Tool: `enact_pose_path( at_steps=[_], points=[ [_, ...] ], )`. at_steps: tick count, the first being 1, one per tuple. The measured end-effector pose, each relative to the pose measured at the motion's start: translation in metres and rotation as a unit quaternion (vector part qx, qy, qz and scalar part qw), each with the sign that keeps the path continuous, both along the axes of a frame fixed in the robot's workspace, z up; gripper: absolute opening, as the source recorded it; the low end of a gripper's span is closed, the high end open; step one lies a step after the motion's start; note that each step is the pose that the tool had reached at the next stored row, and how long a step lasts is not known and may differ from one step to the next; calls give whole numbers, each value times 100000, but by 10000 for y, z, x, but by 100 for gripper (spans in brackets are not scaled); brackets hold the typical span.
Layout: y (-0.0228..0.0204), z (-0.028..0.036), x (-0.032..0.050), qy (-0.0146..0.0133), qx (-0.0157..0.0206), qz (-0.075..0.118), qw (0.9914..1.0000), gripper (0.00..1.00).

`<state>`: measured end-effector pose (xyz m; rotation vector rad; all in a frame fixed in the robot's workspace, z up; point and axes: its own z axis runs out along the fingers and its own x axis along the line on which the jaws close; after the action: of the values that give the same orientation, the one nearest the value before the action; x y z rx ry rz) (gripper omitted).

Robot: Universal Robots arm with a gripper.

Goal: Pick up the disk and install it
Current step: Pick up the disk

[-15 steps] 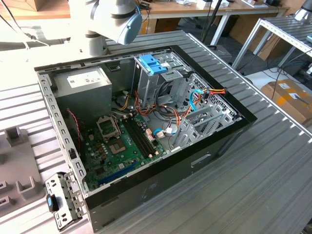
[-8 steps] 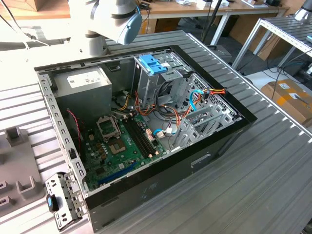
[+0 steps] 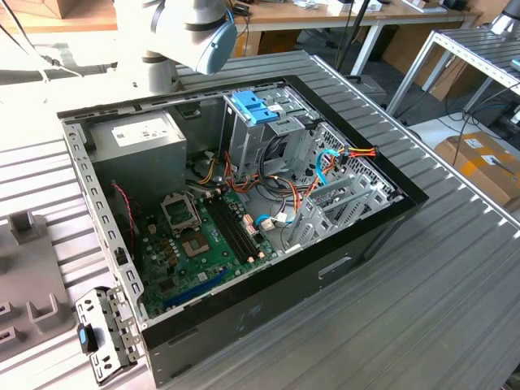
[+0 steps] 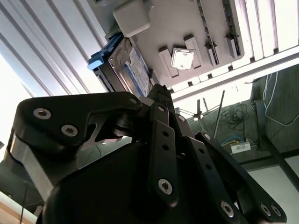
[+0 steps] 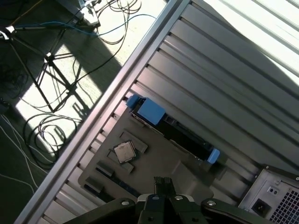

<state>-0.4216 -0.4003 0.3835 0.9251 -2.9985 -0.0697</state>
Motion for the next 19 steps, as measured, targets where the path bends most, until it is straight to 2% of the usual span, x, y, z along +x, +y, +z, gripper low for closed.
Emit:
enact_pose_path(
  at_steps=[13,19],
  points=[
    [0,0,0,-2,-1,3028,99954,11],
    [0,0,0,1,-3,5060,99872,11]
  ],
)
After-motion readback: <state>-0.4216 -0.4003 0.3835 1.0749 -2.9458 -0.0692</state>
